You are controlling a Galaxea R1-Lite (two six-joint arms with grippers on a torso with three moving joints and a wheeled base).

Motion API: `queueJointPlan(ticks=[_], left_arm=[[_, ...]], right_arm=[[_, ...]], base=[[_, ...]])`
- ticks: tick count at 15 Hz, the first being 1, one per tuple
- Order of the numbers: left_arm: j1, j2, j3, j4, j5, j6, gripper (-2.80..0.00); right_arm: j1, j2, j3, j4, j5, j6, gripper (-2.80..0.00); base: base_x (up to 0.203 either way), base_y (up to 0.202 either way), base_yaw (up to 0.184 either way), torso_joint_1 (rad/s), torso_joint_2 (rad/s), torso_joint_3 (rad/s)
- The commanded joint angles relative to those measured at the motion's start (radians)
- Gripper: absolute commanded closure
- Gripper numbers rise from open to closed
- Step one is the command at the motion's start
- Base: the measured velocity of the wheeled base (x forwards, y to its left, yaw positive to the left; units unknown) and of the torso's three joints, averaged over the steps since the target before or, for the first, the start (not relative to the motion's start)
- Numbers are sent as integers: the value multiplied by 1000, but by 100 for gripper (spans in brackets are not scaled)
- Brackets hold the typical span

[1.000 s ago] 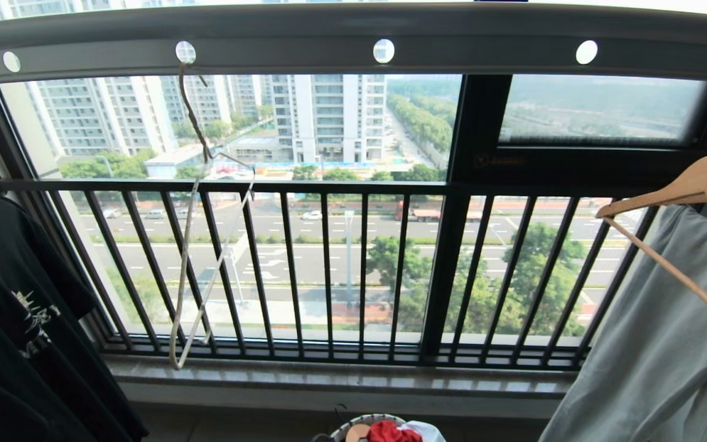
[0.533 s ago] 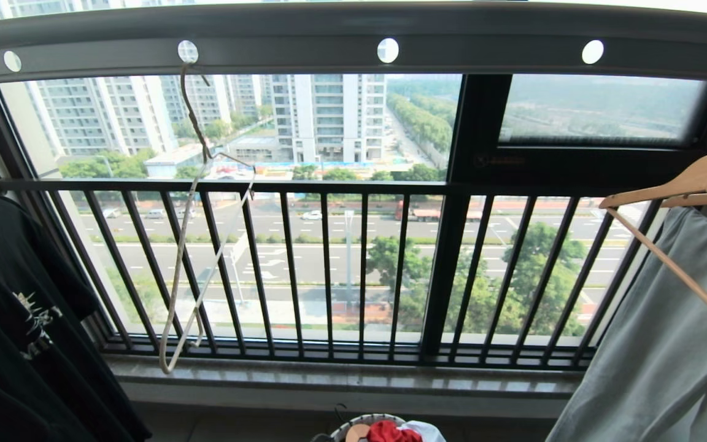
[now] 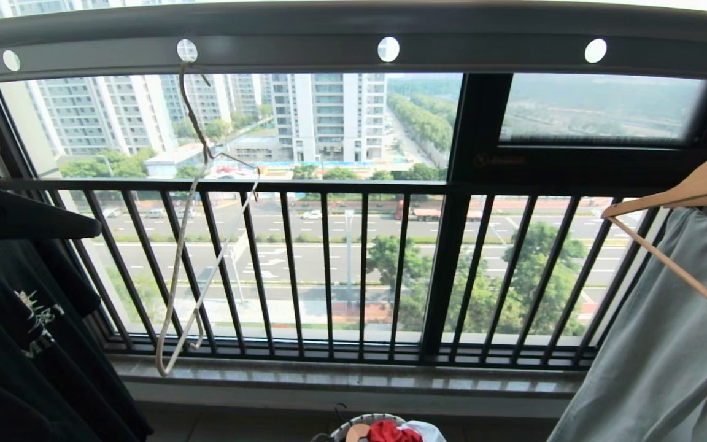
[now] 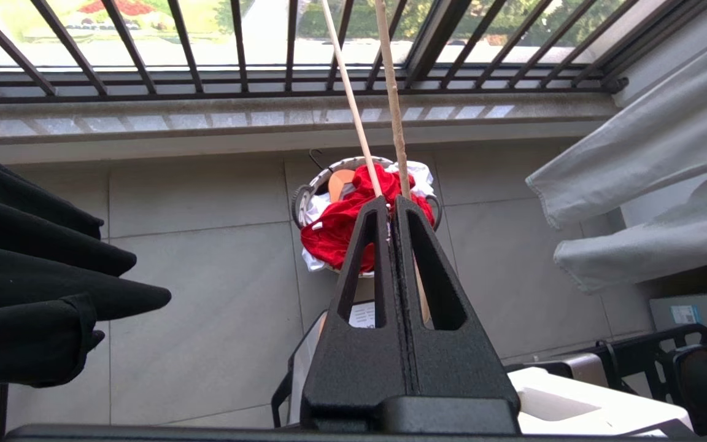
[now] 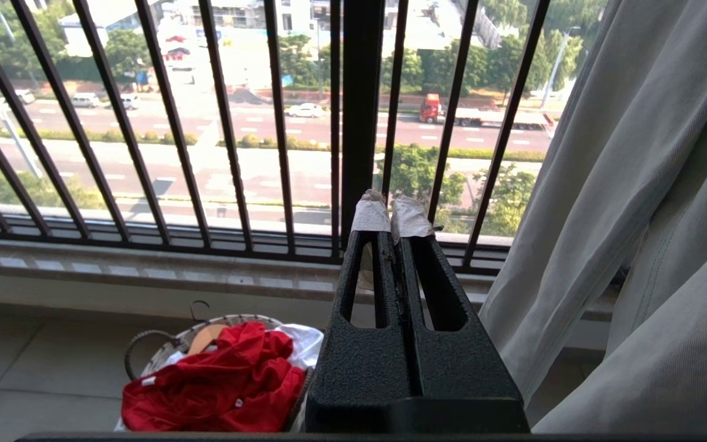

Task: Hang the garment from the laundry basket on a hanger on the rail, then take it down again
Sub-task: Pick up the clothes rack on the clothesline

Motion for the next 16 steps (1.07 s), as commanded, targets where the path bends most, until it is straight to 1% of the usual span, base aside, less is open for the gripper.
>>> queueJointPlan(ticks=[1, 2, 3, 4, 6, 8, 9, 12, 13, 15, 16], left_arm=[[-58, 76, -35, 9, 120, -25, 0], [-61, 78, -36, 4, 145, -22, 0], [-64, 81, -39, 0, 150, -18, -280], [-66, 84, -38, 1, 157, -17, -280], [-67, 105, -36, -2, 202, -16, -280], [-81, 129, -36, -12, 216, -15, -280], [-94, 148, -30, -56, 235, -15, -280], [-100, 249, -17, -161, 299, -3, -280], [-103, 279, -18, -184, 325, 9, -280], [-106, 323, -12, -211, 422, 18, -280], [-104, 330, -3, -213, 442, 15, -280]], right_arm=[[0, 1, 0, 0, 0, 0, 0], [0, 1, 0, 0, 0, 0, 0], [0, 1, 0, 0, 0, 0, 0], [0, 1, 0, 0, 0, 0, 0], [0, 1, 0, 0, 0, 0, 0], [0, 1, 0, 0, 0, 0, 0], [0, 1, 0, 0, 0, 0, 0], [0, 1, 0, 0, 0, 0, 0], [0, 1, 0, 0, 0, 0, 0], [0, 1, 0, 0, 0, 0, 0], [0, 1, 0, 0, 0, 0, 0]], base=[[0, 0, 0, 0, 0, 0], [0, 0, 0, 0, 0, 0], [0, 0, 0, 0, 0, 0], [0, 0, 0, 0, 0, 0], [0, 0, 0, 0, 0, 0], [0, 0, 0, 0, 0, 0], [0, 0, 0, 0, 0, 0], [0, 0, 0, 0, 0, 0], [0, 0, 0, 0, 0, 0], [0, 0, 0, 0, 0, 0], [0, 0, 0, 0, 0, 0]])
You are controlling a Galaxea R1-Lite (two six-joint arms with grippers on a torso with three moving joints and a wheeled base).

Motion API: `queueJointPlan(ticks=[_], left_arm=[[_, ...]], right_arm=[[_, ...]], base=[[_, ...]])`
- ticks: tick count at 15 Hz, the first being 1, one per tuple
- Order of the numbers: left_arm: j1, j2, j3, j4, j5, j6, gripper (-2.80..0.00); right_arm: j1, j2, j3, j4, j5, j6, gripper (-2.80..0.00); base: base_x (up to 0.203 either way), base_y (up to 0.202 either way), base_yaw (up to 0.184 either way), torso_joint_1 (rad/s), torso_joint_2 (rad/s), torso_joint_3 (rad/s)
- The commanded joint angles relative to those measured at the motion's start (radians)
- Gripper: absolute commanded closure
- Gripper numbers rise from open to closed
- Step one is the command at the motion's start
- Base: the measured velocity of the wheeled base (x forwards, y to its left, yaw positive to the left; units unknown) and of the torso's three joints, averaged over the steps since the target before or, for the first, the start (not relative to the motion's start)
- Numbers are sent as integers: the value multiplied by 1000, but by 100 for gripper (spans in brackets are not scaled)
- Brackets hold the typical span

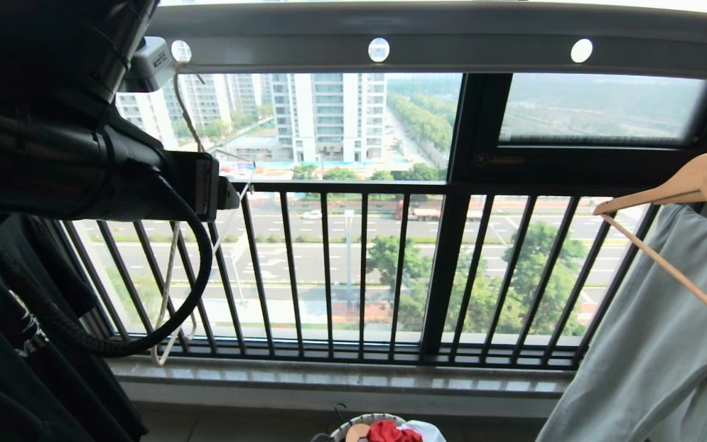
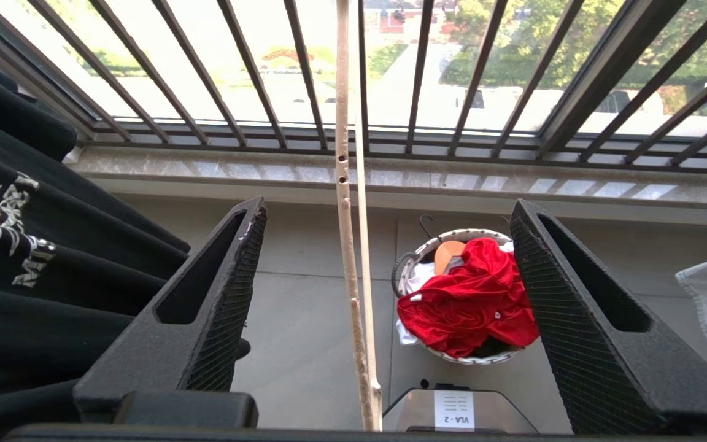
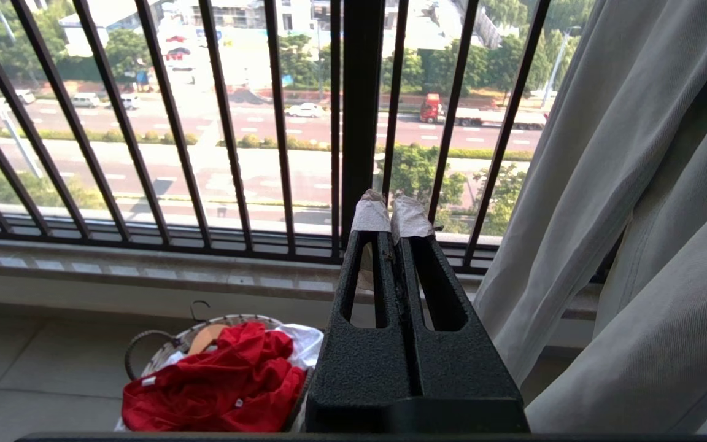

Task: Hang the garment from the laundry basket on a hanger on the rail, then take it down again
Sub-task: Pick up the clothes rack on the clothesline

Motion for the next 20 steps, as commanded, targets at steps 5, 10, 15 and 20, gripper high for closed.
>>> queueJointPlan(ticks=[5, 10, 15, 20], left_arm=[[2, 45, 28, -37, 42, -4, -280], [11, 56, 38, -44, 54, -6, -280], [14, 53, 90, -98, 56, -4, -280], [20, 62, 101, -138, 54, -3, -280]], right_arm=[[0, 1, 0, 0, 0, -1, 0], [0, 0, 0, 0, 0, -1, 0], [0, 1, 0, 0, 0, -1, 0], [0, 1, 0, 0, 0, -1, 0]], base=[[0, 0, 0, 0, 0, 0], [0, 0, 0, 0, 0, 0], [0, 0, 0, 0, 0, 0], [0, 0, 0, 0, 0, 0]])
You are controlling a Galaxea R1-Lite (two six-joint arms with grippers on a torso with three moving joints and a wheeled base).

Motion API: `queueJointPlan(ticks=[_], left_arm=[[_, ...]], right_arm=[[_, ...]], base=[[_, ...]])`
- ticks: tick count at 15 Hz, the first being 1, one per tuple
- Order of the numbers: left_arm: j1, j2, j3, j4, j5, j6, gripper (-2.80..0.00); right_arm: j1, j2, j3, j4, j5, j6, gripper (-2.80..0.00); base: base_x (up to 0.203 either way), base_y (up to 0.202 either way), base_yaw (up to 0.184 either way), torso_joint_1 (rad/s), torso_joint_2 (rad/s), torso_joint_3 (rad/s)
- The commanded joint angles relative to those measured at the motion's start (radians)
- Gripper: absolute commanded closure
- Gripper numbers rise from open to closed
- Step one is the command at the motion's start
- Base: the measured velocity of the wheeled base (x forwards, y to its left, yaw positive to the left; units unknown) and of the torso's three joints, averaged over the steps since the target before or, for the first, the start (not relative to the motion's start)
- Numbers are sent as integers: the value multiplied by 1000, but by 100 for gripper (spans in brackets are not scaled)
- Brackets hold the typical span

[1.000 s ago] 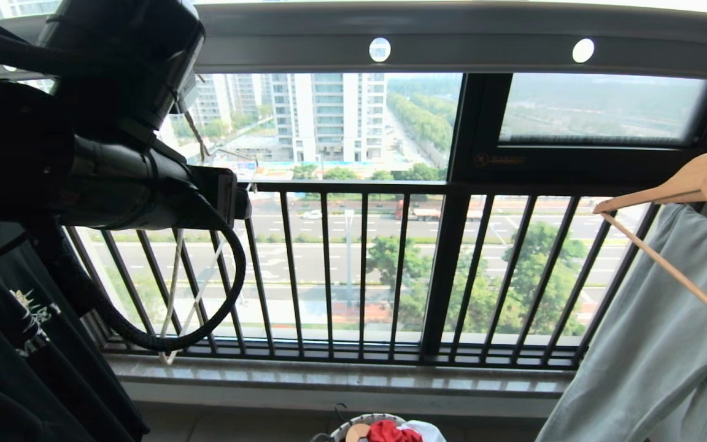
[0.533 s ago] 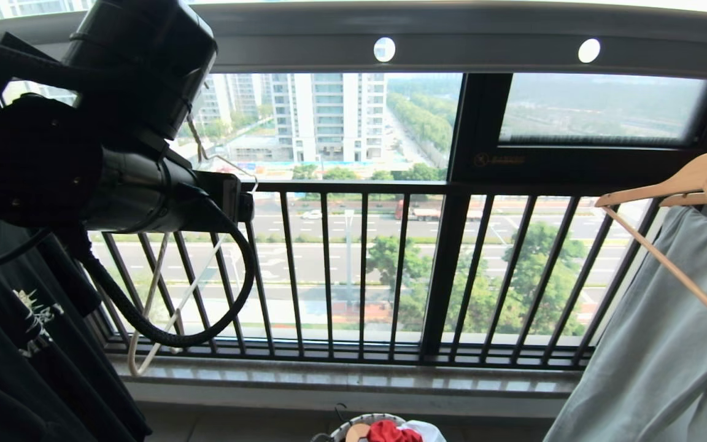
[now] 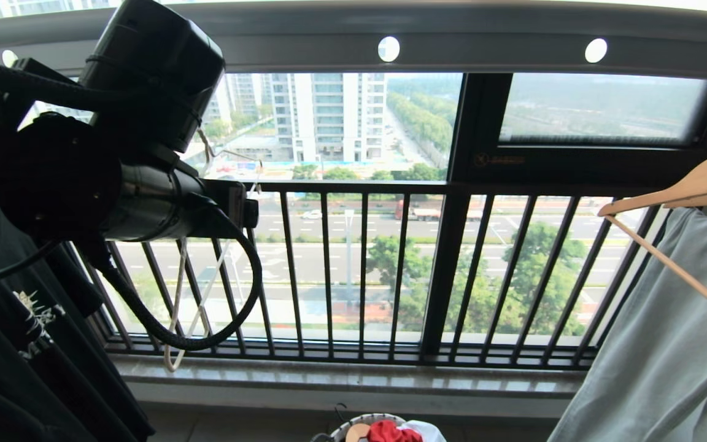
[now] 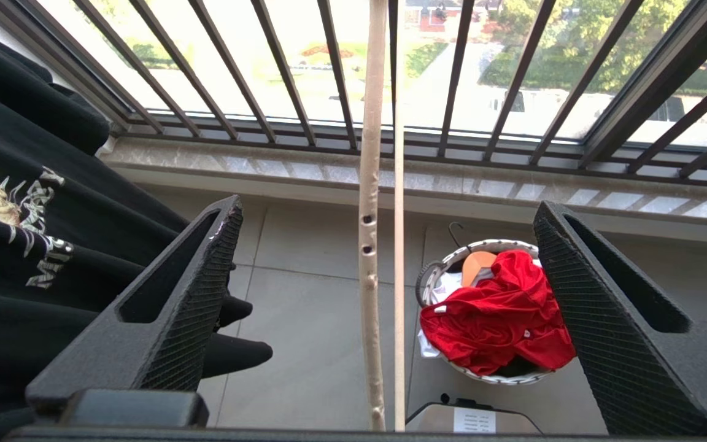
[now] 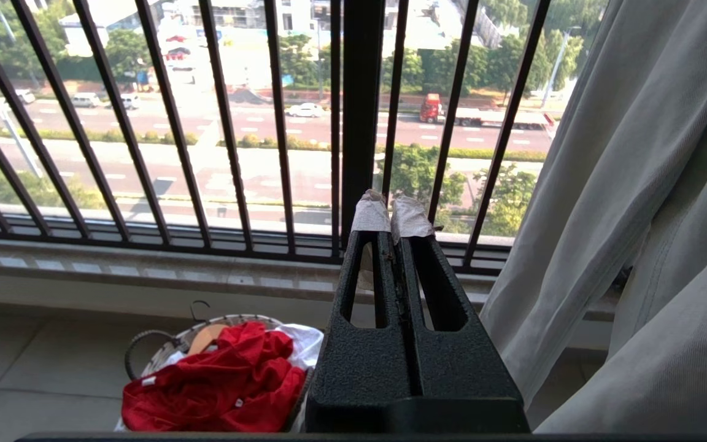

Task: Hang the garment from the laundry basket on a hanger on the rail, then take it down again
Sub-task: Pick up the clothes rack on the clothesline

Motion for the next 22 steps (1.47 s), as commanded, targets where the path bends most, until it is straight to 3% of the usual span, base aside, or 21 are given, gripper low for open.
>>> queueJointPlan(ticks=[1, 2, 3, 22], left_arm=[[4, 5, 9, -18, 3, 1, -280], [5, 7, 11, -27, 3, -1, -280], [6, 8, 11, -36, 3, -1, 0], [5, -75, 31, -42, 4, 1, 0]], right_arm=[[0, 1, 0, 0, 0, -1, 0], [0, 1, 0, 0, 0, -1, 0], [0, 1, 0, 0, 0, -1, 0], [0, 1, 0, 0, 0, -1, 0]], base=[[0, 0, 0, 0, 0, 0], [0, 0, 0, 0, 0, 0], [0, 0, 0, 0, 0, 0], [0, 0, 0, 0, 0, 0]])
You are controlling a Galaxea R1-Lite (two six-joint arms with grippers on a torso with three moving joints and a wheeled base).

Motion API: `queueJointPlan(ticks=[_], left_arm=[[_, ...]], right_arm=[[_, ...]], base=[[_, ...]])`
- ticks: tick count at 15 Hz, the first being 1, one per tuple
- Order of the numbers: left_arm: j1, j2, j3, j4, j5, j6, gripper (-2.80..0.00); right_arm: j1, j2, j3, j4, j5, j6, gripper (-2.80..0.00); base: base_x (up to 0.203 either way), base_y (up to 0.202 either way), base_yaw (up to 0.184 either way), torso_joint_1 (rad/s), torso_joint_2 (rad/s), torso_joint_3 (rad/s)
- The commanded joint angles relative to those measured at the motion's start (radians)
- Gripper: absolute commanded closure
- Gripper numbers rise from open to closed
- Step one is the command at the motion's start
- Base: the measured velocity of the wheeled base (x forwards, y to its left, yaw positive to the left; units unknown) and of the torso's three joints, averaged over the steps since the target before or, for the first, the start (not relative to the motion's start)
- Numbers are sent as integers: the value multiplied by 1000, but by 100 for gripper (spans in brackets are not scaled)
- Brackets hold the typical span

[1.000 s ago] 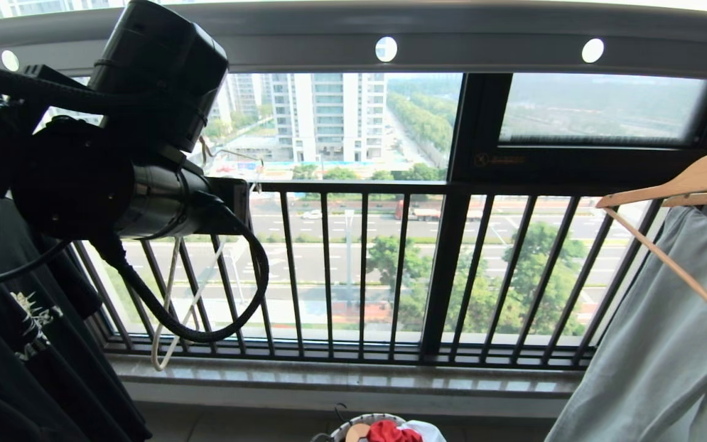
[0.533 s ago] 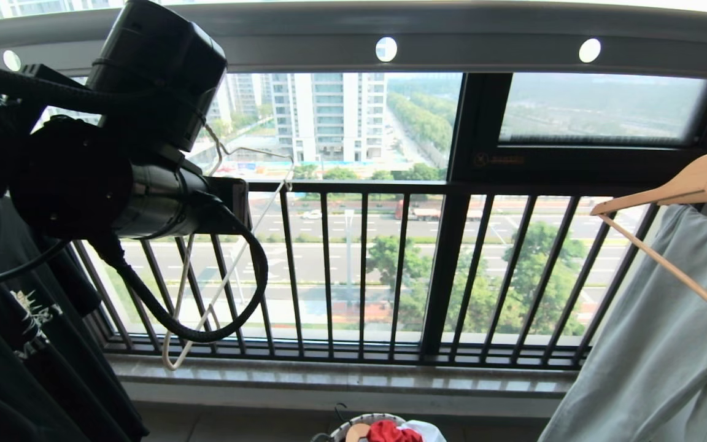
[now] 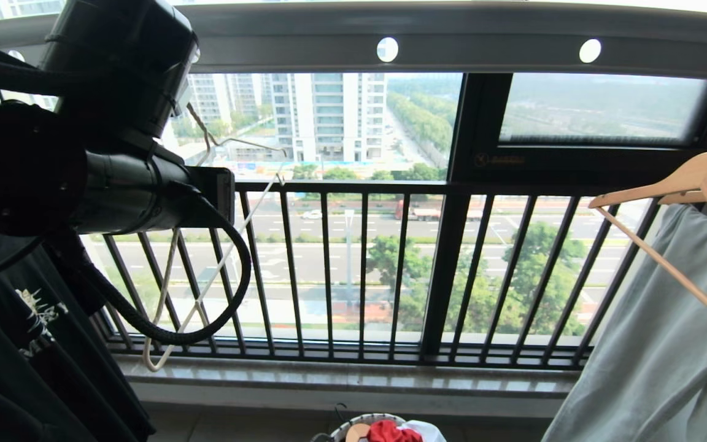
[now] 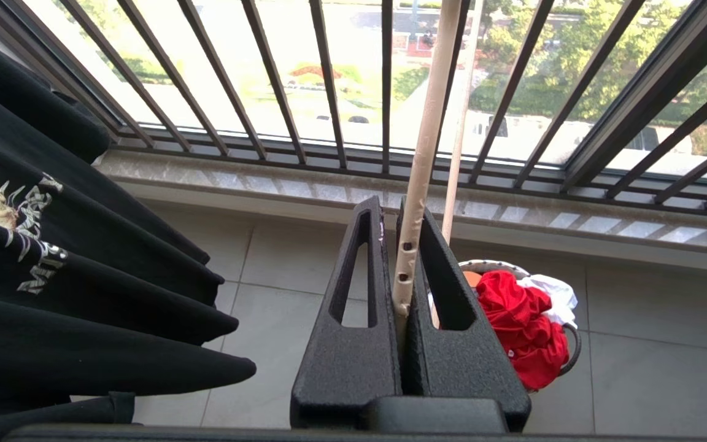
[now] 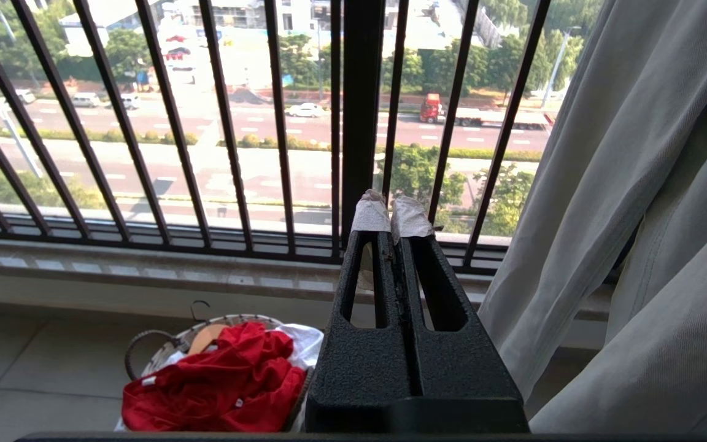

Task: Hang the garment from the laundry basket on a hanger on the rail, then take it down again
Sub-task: Pick up the clothes rack on the clothesline

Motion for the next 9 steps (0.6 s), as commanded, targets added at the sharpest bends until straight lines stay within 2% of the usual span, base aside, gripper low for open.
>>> queueJointPlan(ticks=[1, 5, 9], left_arm=[[-1, -46, 12, 2, 3, -1, 0], [-2, -124, 17, 5, 2, 4, 0], [-23, -223, 20, 7, -5, 43, 0]], right_arm=[[0, 1, 0, 0, 0, 0, 0], [0, 1, 0, 0, 0, 0, 0], [0, 1, 0, 0, 0, 0, 0]], base=[[0, 0, 0, 0, 0, 0], [0, 0, 0, 0, 0, 0], [0, 0, 0, 0, 0, 0]])
